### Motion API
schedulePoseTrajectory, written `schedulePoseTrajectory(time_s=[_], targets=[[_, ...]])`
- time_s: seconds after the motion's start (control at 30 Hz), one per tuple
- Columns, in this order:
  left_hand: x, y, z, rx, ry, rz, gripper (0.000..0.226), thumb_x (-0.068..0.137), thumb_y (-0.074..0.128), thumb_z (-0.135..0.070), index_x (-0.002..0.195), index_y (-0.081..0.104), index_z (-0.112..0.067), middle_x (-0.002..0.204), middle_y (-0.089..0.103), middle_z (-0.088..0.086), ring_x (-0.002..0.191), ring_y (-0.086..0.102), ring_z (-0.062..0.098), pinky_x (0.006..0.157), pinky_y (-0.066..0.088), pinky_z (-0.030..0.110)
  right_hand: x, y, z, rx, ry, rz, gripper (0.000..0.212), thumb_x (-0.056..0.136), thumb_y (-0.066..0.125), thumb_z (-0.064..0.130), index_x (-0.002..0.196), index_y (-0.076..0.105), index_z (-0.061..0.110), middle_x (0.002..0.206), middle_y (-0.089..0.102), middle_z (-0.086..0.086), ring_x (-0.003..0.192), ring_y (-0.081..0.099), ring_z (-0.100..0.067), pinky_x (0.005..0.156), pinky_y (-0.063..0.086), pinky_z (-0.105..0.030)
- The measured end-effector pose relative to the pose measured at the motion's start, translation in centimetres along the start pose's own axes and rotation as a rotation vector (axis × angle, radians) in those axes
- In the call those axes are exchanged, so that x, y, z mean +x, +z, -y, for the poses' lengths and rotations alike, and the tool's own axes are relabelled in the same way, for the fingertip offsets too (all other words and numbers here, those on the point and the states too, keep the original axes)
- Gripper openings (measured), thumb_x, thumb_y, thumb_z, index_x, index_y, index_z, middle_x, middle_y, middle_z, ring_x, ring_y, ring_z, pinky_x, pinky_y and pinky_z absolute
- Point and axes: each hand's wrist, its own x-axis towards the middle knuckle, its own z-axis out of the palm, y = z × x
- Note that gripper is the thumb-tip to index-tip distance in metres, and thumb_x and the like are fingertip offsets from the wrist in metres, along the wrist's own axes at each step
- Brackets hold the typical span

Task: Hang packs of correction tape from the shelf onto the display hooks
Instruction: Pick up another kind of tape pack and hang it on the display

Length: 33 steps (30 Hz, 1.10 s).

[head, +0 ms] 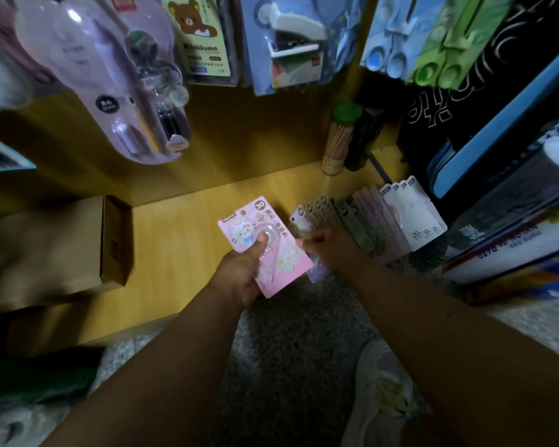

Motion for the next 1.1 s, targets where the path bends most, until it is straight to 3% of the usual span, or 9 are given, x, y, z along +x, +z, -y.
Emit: schedulePoseTrajectory(time_s=[0.07,0.17,0.3,0.53,0.77,0.87,0.93,1.0,1.1], targets=[[0.3,-0.2,0.0,0.011,0.004,-0.027,0.035,0.090,0.065,-0.018,0.122,0.063,-0.004,0.118,0.068,0.019,0.106,0.066,0.037,0.089,0.052,0.054,0.4,-0.4,-0.8,-0.098,0.003,-0.142,0.030,0.091,0.061,0.028,0.066,0.065,0.013,0.064,0.059,-0.015,0.058,0.051,-0.016,0.061,0.043,-0.022],[0.5,-0.6,0.0,0.003,-0.018,-0.013,0.031,0.090,0.066,-0.020,0.117,0.066,-0.005,0.114,0.070,0.019,0.100,0.068,0.036,0.087,0.053,0.053,1.1,-1.1,-2.3,-0.294,0.052,-0.363,0.033,0.092,0.055,0.036,0.074,0.067,0.011,0.073,0.064,-0.006,0.069,0.060,-0.020,0.069,0.042,-0.025],[0.8,-1.2,0.5,-0.023,-0.068,0.017,0.024,0.091,0.064,-0.023,0.108,0.068,-0.006,0.107,0.072,0.018,0.087,0.072,0.030,0.078,0.056,0.047,1.5,-1.2,-2.4,-0.470,0.073,-0.408,0.037,0.090,0.052,0.039,0.087,0.069,0.006,0.087,0.068,-0.013,0.085,0.067,-0.030,0.076,0.050,-0.034],[1.4,-3.0,1.1,-0.055,-0.106,0.021,0.025,0.093,0.061,-0.021,0.113,0.067,-0.007,0.105,0.073,0.016,0.087,0.071,0.030,0.076,0.056,0.045,2.8,0.5,-2.4,-0.709,0.148,-0.426,0.036,0.096,0.052,0.033,0.110,0.065,0.003,0.110,0.067,-0.015,0.102,0.065,-0.030,0.087,0.049,-0.036],[1.4,-4.3,0.9,-0.020,-0.069,0.005,0.027,0.092,0.063,-0.022,0.115,0.066,-0.008,0.099,0.074,0.015,0.078,0.073,0.028,0.061,0.060,0.041,2.7,0.6,-2.2,-0.540,0.091,-0.393,0.040,0.096,0.052,0.030,0.117,0.062,-0.003,0.118,0.063,-0.020,0.110,0.060,-0.034,0.091,0.045,-0.036],[1.3,-4.4,0.5,-0.019,-0.014,-0.003,0.035,0.090,0.066,-0.028,0.120,0.065,-0.011,0.116,0.070,0.016,0.092,0.071,0.030,0.075,0.060,0.047,2.0,0.1,-1.0,-0.260,0.032,-0.378,0.032,0.092,0.057,0.022,0.097,0.069,-0.008,0.094,0.067,-0.028,0.086,0.064,-0.037,0.061,0.037,-0.025],[1.2,-4.1,0.2,-0.030,0.010,0.001,0.037,0.091,0.064,-0.036,0.121,0.064,-0.016,0.121,0.068,0.011,0.099,0.068,0.027,0.078,0.060,0.042,1.0,0.3,-0.1,-0.106,-0.008,-0.364,0.029,0.090,0.060,0.018,0.080,0.069,-0.008,0.076,0.064,-0.031,0.068,0.059,-0.037,0.059,0.031,-0.025],[1.0,-3.9,0.0,-0.023,0.020,-0.026,0.045,0.089,0.062,-0.043,0.126,0.061,-0.017,0.123,0.067,0.010,0.104,0.067,0.027,0.078,0.060,0.043,0.2,0.6,0.4,-0.001,-0.013,-0.325,0.026,0.090,0.062,0.015,0.071,0.069,-0.001,0.060,0.059,-0.018,0.052,0.050,-0.024,0.062,0.033,-0.025],[1.3,-3.9,0.4,0.041,0.039,-0.045,0.045,0.088,0.064,-0.044,0.124,0.054,-0.017,0.123,0.065,0.014,0.102,0.066,0.035,0.080,0.056,0.050,-0.5,1.0,0.6,-0.025,-0.018,-0.291,0.019,0.091,0.061,0.016,0.087,0.072,0.001,0.071,0.061,-0.015,0.069,0.055,-0.022,0.062,0.039,-0.025]])
